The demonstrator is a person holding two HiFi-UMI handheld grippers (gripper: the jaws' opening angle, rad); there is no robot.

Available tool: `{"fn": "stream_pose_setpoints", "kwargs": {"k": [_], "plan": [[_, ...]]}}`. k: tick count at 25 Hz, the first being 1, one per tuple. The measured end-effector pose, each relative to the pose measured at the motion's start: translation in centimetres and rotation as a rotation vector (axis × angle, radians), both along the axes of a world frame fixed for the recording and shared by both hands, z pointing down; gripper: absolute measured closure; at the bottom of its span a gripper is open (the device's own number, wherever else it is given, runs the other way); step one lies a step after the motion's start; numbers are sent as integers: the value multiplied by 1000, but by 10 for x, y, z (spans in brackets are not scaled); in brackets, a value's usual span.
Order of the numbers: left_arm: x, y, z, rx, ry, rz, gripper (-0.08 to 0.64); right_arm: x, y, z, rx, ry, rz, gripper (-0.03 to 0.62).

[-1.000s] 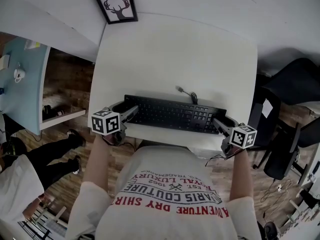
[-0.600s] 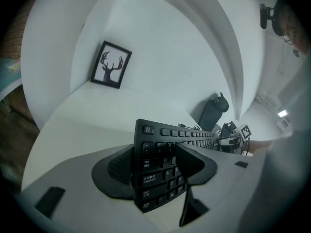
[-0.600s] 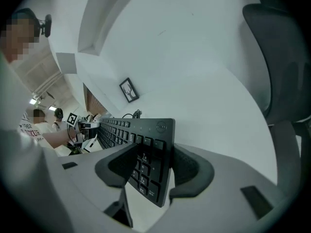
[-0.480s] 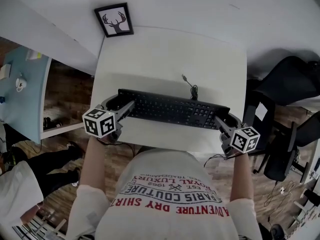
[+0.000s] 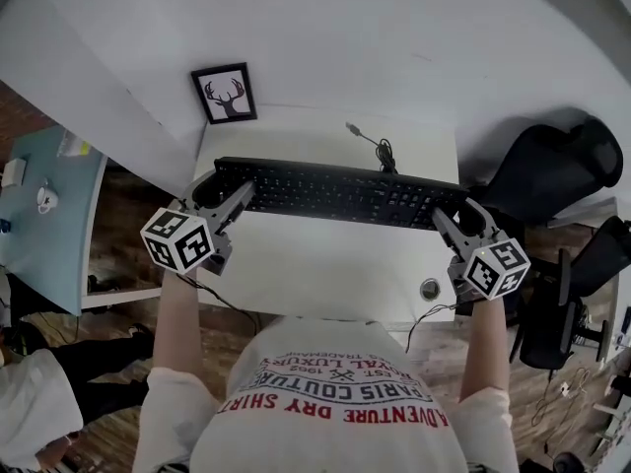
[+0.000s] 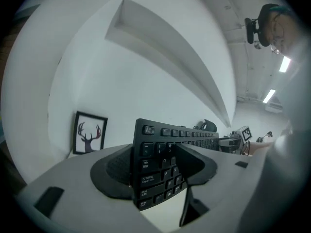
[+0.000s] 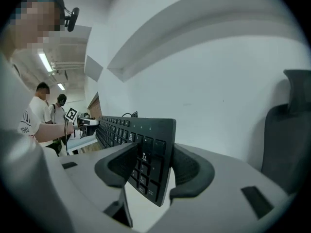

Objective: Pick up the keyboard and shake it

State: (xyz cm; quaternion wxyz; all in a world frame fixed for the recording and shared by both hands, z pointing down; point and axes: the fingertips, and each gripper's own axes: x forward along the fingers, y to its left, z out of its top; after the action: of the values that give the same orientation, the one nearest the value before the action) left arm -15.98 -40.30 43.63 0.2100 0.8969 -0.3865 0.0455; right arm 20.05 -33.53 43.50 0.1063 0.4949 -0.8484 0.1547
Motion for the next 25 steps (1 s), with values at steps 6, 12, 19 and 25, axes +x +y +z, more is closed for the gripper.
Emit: {"fn": "stream_pose_setpoints", "kwargs": {"k": [6, 12, 19, 25], "plan": [[-10, 4, -84, 263, 43, 2, 291, -10, 7, -74, 265, 57, 14, 360], [-16, 20, -142, 489, 62, 1, 290, -16, 20, -120, 494, 89, 30, 357], [-12, 50, -175, 707, 67, 24, 290, -12, 46, -139, 665, 150, 76, 351], [-9, 67, -184, 792, 113, 61, 280, -9, 64, -134, 731, 226, 132, 351]]}}
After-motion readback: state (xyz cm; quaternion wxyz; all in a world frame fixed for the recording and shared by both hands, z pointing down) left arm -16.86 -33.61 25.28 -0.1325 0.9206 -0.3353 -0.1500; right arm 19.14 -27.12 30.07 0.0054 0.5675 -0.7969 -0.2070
